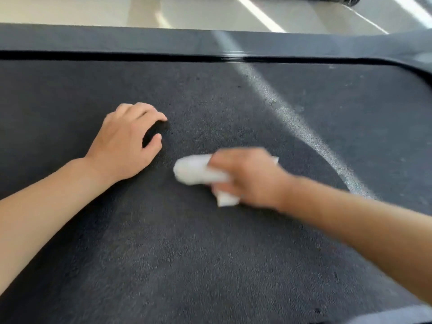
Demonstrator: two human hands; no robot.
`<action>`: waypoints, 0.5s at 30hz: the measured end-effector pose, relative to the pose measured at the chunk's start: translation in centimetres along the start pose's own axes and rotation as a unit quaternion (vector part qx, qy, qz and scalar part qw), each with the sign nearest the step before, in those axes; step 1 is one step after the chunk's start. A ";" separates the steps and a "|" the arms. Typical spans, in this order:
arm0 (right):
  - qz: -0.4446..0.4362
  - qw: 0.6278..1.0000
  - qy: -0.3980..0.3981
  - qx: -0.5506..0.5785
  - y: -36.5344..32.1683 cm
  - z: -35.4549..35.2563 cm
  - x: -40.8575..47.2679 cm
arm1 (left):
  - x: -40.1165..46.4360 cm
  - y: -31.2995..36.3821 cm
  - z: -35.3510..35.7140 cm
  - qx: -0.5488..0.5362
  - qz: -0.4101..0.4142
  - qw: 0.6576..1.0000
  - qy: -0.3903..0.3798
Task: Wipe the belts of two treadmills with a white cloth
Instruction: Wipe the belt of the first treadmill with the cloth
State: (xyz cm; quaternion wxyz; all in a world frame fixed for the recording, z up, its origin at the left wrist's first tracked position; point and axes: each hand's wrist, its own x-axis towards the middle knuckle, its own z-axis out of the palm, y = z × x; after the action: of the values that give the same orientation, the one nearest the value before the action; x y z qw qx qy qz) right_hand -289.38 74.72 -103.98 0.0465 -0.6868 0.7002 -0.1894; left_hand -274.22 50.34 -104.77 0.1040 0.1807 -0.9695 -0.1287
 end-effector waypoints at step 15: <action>-0.007 1.000 -0.004 0.006 -0.5 2.3 8.5 | 2.1 -2.1 1.7 -0.039 -0.121 0.990 0.066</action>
State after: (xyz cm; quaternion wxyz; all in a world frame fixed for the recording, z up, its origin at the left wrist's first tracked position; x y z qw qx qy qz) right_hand -288.62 65.91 -104.31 0.0524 -0.6918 0.6944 -0.1912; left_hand -275.90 48.05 -106.65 0.1587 0.3007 -0.9257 -0.1656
